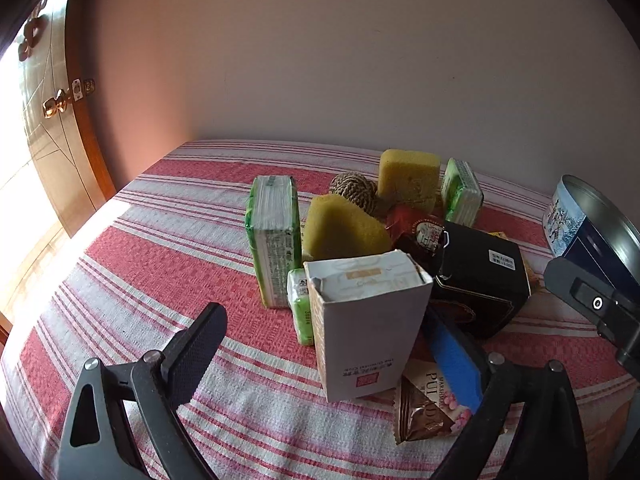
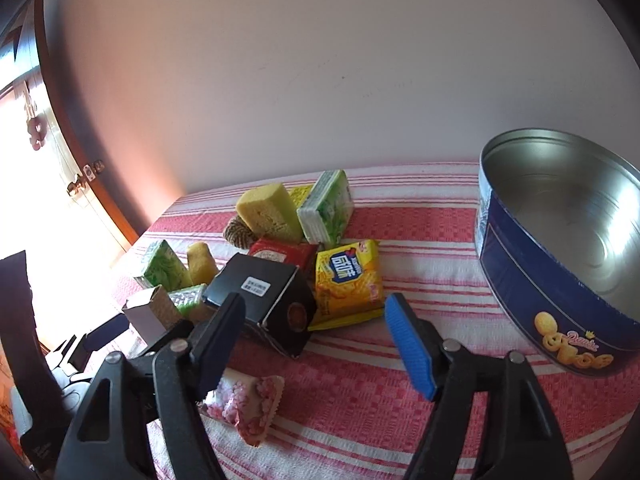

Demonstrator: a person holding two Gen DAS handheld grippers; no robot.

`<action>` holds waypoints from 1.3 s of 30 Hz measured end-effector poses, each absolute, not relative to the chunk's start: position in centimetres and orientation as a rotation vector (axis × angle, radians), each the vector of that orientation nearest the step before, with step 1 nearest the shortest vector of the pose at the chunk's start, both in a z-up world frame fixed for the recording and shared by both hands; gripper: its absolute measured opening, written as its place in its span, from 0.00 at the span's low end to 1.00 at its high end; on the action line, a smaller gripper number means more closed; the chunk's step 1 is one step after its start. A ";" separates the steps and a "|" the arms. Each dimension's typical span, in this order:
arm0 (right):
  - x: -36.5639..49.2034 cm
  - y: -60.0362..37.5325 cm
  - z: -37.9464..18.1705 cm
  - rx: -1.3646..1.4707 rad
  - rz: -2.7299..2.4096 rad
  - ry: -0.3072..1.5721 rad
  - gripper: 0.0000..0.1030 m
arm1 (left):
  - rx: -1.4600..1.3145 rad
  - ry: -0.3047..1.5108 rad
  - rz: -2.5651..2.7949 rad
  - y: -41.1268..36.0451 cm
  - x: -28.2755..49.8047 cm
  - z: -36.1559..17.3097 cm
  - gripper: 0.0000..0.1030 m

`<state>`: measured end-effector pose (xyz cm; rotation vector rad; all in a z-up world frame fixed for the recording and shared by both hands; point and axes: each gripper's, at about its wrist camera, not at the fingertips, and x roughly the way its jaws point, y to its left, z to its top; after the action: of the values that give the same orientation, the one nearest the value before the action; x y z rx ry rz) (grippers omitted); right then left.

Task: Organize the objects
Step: 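Grasp the white carton with the left tool while the right tool grasps the black square box, then carry the white carton and black box over the blue tin and release both inside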

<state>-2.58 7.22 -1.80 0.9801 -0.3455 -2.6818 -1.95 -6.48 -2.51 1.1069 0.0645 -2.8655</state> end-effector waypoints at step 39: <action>-3.3 1.8 -0.6 0.887 -2.756 -0.201 0.60 | 0.791 0.426 -2.819 -13.1 -0.1 -0.9 0.47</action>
<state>-3.29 1.79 -0.61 0.8873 -0.2007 -2.7560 -0.06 -13.15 -0.90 0.7907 0.4262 -2.8185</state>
